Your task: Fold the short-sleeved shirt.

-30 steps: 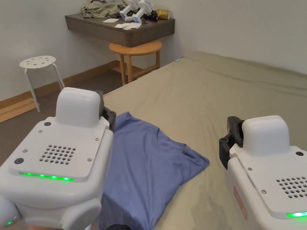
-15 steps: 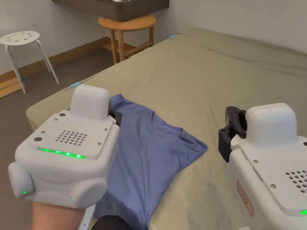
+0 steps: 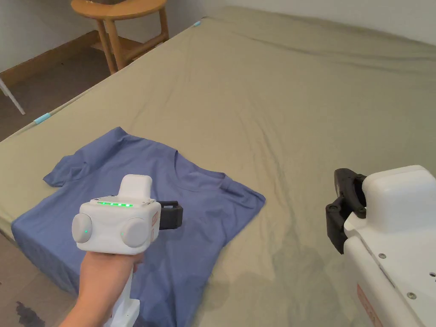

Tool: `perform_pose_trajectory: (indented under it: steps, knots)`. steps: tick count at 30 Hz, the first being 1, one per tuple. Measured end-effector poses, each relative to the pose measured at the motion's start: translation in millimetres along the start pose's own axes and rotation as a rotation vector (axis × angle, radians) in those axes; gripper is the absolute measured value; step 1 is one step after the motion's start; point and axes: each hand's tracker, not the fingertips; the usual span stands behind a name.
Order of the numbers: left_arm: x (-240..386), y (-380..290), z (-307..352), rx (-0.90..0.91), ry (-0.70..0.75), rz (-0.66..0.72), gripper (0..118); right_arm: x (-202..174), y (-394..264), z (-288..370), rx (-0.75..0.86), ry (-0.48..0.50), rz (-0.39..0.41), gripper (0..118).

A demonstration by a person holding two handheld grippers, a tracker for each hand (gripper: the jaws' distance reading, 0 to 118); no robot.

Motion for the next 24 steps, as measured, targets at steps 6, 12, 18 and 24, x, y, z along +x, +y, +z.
perform_pose_trajectory:
  steps: [6,12,18,24]
  knots:
    - [-7,-11,-60,-0.141,0.013,0.019,113,6,-12,-11,-0.047,-0.016,-0.002,1]
    - [-6,2,-49,-0.177,-0.040,0.015,98,8,-21,-18,-0.079,-0.007,-0.028,2]
    - [0,1,-45,-0.135,-0.102,0.000,0,7,-21,-9,-0.081,-0.003,-0.030,2]
    - [-10,-14,-46,-0.033,-0.140,0.009,0,13,-16,11,-0.062,-0.014,-0.034,1]
